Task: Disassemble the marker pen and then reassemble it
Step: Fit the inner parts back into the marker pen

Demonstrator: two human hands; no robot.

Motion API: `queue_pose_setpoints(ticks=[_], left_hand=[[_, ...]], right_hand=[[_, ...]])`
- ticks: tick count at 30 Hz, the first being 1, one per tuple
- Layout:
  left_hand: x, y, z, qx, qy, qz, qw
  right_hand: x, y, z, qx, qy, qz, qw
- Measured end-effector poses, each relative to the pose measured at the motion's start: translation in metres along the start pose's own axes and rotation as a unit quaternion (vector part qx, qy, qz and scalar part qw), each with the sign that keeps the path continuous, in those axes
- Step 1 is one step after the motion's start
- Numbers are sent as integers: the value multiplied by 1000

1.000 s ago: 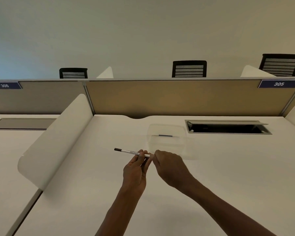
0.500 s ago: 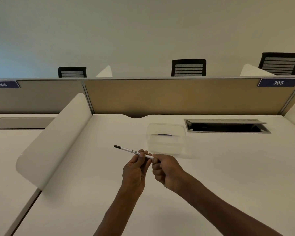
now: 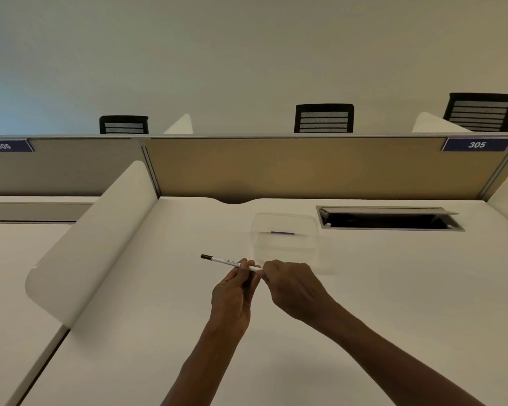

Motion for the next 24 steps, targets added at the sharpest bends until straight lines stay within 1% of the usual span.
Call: queue_pose_setpoints(ticks=[3,4,5,6,7,8,9,10,11,12,13,14,15,16,17,18,19,20,21,22,23,24], left_hand=[[-1,1,0,7,3,8,1000],[-2,1,-1,10,7,12,1000],[-3,1,-2,14,13,16,1000],[-4,1,-3,18,19,18,999],[-5,1,-3,22,24,19,999],[-5,1,-4,25,29,20,999],[-6,0,-5,28,34,19,999],[-6,0,-5,31,41,14,999],[-7,0,-5,33,47,4,998],[-8,0,-6,34,53,-7,998],[-9,1,-6,35,58,-17,998],[-9,1,-6,36,63,-23,997],[-10,1,-7,34,65,-24,997],[-11,1,-7,32,66,-22,997],[-11,2,-7,29,64,-18,997],[-11,3,-7,25,62,-12,998],[-11,4,-7,23,59,-3,998],[-12,5,-6,21,58,5,998],[-13,6,-5,21,57,11,998],[-13,6,-4,21,55,16,998],[-14,6,-4,22,52,20,998],[-14,5,-4,21,48,22,998]], right_hand=[[0,-3,1,-48,24,-43,998],[-1,-3,0,-60,53,-84,993],[-3,0,-1,-65,92,-151,982],[-5,3,-2,-67,140,-237,959],[-8,5,-1,-70,193,-318,925],[-9,8,0,-74,250,-396,880],[-12,12,4,-71,309,-473,822],[-13,20,8,-61,364,-556,744],[-11,28,13,-45,408,-633,657],[-9,33,16,-32,439,-686,580],[-8,36,18,-23,457,-715,528],[-7,37,19,-17,465,-729,502],[-7,37,18,-11,466,-731,499],[-7,36,17,-4,460,-726,512],[-8,33,15,2,449,-708,546],[-9,28,12,3,429,-677,598],[-11,22,8,-1,400,-625,670],[-14,13,3,-11,357,-546,758],[-15,3,-2,-24,299,-435,849],[-13,-5,-7,-32,233,-320,918],[-9,-8,-9,-34,174,-223,959],[-6,-9,-10,-34,128,-157,979]])
Point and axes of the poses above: each hand's wrist, its own z-axis away from the middle knuckle, its own y-axis out of the palm, x = y × z, the point moved 8 cm from there along -z, towards the middle knuckle, and after that the axes turned 15 degrees about -z, right-handed, at the moved point
